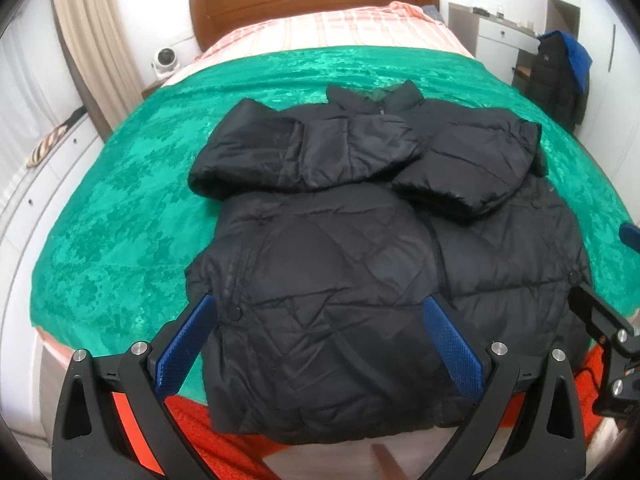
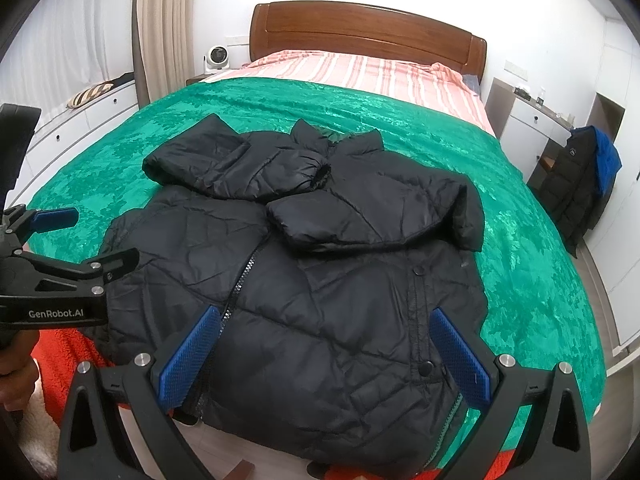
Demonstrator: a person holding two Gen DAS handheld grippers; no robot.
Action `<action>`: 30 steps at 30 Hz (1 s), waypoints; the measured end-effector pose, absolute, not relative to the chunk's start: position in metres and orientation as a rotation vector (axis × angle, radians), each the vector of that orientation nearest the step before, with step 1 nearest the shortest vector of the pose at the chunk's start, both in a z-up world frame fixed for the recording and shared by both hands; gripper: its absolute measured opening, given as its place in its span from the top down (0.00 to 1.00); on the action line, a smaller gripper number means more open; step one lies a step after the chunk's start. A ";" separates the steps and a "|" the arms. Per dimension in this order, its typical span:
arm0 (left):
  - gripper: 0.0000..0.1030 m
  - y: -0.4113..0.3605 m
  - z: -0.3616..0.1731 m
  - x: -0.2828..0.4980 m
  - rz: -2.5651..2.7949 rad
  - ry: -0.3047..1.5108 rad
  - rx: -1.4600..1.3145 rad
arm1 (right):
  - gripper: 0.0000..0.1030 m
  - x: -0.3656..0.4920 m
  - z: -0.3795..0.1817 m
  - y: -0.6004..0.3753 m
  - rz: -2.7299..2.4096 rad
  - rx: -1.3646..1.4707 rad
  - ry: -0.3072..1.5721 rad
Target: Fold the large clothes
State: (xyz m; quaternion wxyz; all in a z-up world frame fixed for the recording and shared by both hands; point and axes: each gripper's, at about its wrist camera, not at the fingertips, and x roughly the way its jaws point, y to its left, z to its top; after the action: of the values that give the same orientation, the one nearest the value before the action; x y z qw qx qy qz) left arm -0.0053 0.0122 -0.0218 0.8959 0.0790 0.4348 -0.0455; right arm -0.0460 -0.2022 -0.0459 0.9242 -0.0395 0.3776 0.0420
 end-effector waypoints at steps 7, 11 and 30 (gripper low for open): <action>0.00 0.018 -0.021 -0.004 -0.097 0.898 0.151 | 0.00 -0.008 -0.047 -0.197 0.162 -0.206 0.698; 0.00 0.023 -0.025 -0.001 -0.089 0.918 0.130 | 0.00 0.054 -0.087 -0.170 0.285 -0.437 0.780; 0.00 0.047 -0.033 0.041 -0.060 0.906 0.205 | 0.71 0.028 0.006 -0.568 -0.446 0.264 0.588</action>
State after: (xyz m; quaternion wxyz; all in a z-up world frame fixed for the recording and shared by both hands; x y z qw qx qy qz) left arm 0.0409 0.0465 -0.0329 0.8936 0.0986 0.4368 -0.0288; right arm 0.0284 -0.5680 0.0056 0.9243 0.1285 0.2863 -0.2171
